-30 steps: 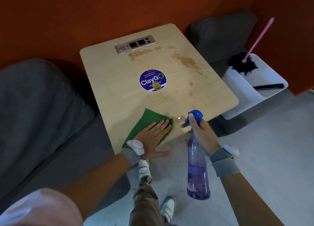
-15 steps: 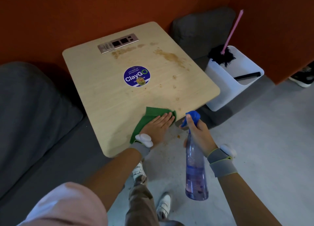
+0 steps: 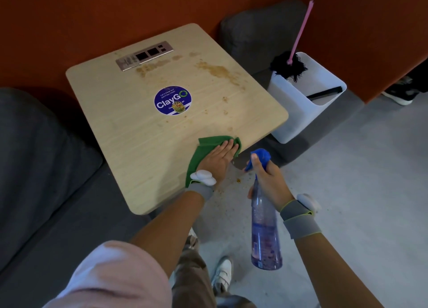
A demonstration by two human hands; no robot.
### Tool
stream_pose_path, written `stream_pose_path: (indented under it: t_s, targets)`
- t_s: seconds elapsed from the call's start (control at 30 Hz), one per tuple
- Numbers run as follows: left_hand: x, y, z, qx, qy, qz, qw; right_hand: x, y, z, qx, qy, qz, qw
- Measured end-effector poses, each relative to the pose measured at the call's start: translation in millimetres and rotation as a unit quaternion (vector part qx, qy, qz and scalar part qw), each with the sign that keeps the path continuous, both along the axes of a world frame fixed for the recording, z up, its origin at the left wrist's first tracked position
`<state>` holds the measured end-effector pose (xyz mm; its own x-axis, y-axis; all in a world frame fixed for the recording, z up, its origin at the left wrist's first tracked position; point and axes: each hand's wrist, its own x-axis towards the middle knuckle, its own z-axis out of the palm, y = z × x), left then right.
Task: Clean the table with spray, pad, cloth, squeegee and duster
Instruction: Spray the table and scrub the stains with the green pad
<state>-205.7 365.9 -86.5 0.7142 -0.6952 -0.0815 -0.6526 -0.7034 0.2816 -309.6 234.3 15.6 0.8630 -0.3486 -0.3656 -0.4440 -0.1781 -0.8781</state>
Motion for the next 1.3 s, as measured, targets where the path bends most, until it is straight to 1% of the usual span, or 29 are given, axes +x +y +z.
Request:
stream_pose_path:
  t_s: [0.07,0.13,0.2,0.23,0.27,0.3,0.33,0.37,0.4,0.43,0.47,0.53,0.6,0.67,0.7,0.73,0.77,0.8,0.83,0.87,0.9,0.93,0.97,1.0,1.03,1.07,1.1,1.17,1.3]
  targets:
    - [1.5,-0.5,5.8,-0.051,0.052,0.016,0.997,2.0,3.6,-0.2,0.0,-0.011,0.005,1.0]
    - [-1.2,-0.6,14.6,-0.135,0.111,0.04,0.984,5.5,9.1,-0.9,-0.006,-0.018,0.011,1.0]
    - [-6.3,-3.9,25.2,-0.247,0.188,0.103,0.945,8.7,12.1,-2.3,-0.017,-0.023,0.011,1.0]
    - [-9.1,-6.3,31.4,-0.305,0.232,0.154,0.911,9.0,13.2,-2.2,-0.023,-0.024,0.01,0.999]
    - [-10.0,-8.4,34.2,-0.369,0.287,0.21,0.859,9.5,13.7,-2.1,-0.019,-0.026,0.009,0.999]
    - [-10.6,-10.6,39.8,-0.427,0.351,0.273,0.787,9.4,12.7,-3.2,-0.011,-0.025,0.01,1.0]
    - [-9.2,-11.3,47.0,-0.48,0.414,0.33,0.7,9.4,12.4,-3.0,-0.006,-0.022,0.011,1.0]
    - [-7.3,-8.8,52.1,-0.526,0.467,0.356,0.615,9.0,12.4,-2.0,-0.005,-0.018,0.012,1.0]
    - [-4.9,-3.1,56.6,-0.567,0.509,0.351,0.544,9.1,11.9,-2.1,-0.005,-0.015,0.012,1.0]
    - [-2.8,5.7,63.0,-0.598,0.535,0.337,0.491,9.1,11.5,-0.8,-0.009,-0.016,0.014,1.0]
    - [0.6,16.4,68.7,-0.628,0.548,0.321,0.449,9.9,10.9,-0.7,-0.016,-0.016,0.016,1.0]
    - [9.8,43.7,72.8,-0.678,0.53,0.307,0.407,11.2,10.8,-0.2,-0.023,-0.017,0.018,0.999]
    - [18.3,77.5,68.4,-0.7,0.506,0.311,0.396,12.9,14.8,1.8,-0.017,-0.009,0.026,0.999]
    - [23.1,108.7,57.0,-0.708,0.471,0.349,0.394,14.0,19.4,1.4,-0.019,-0.005,0.038,0.999]
    - [24.9,123.3,49.0,-0.706,0.446,0.376,0.402,14.2,21.4,1.7,-0.022,-0.006,0.041,0.999]
    - [26.1,136.5,40.6,-0.702,0.421,0.397,0.415,14.4,22.5,0.3,-0.022,-0.009,0.042,0.999]
    - [25.8,146.2,35.2,-0.689,0.394,0.422,0.438,14.3,24.1,0.1,-0.021,-0.013,0.042,0.999]
    - [23.8,151.9,31.0,-0.668,0.363,0.443,0.475,13.9,25.1,-0.7,-0.021,-0.016,0.043,0.999]
    - [20.9,153.0,29.4,-0.63,0.322,0.455,0.54,12.7,26.3,-0.4,-0.024,-0.014,0.045,0.999]
    - [17.9,150.8,29.2,-0.574,0.268,0.457,0.625,12.2,27.3,-0.7,-0.027,-0.014,0.046,0.998]
    - [13.6,145.8,29.1,-0.494,0.206,0.437,0.723,12.1,27.7,-2.1,-0.026,-0.011,0.046,0.999]
    - [7.9,137.6,28.8,-0.387,0.148,0.39,0.823,12.2,28.0,-2.1,-0.022,-0.011,0.046,0.999]
    - [4.2,130.3,25.6,-0.256,0.096,0.328,0.904,13.8,29.1,-1.8,-0.017,-0.008,0.049,0.999]
    - [0.2,121.7,23.8,-0.133,0.046,0.28,0.95,15.4,29.6,-1.8,-0.017,-0.007,0.053,0.998]
    - [-4.2,113.2,24.5,-0.043,-0.008,0.259,0.965,17.1,29.8,-1.2,-0.021,-0.003,0.057,0.998]
    - [-7.5,106.3,24.5,-0.009,-0.05,0.265,0.963,19.4,29.8,-1.6,-0.024,-0.003,0.06,0.998]
    - [-10.5,99.8,27.4,-0.003,-0.077,0.287,0.955,22.0,29.9,-0.9,-0.024,-0.001,0.06,0.998]
    - [-9.9,91.3,26.5,-0.001,-0.093,0.312,0.945,28.5,29.5,-1.6,-0.016,0.003,0.062,0.998]
    - [1.2,92.6,14.0,0.025,-0.07,0.291,0.954,41.6,31.4,-1.1,-0.015,0.0,0.08,0.997]
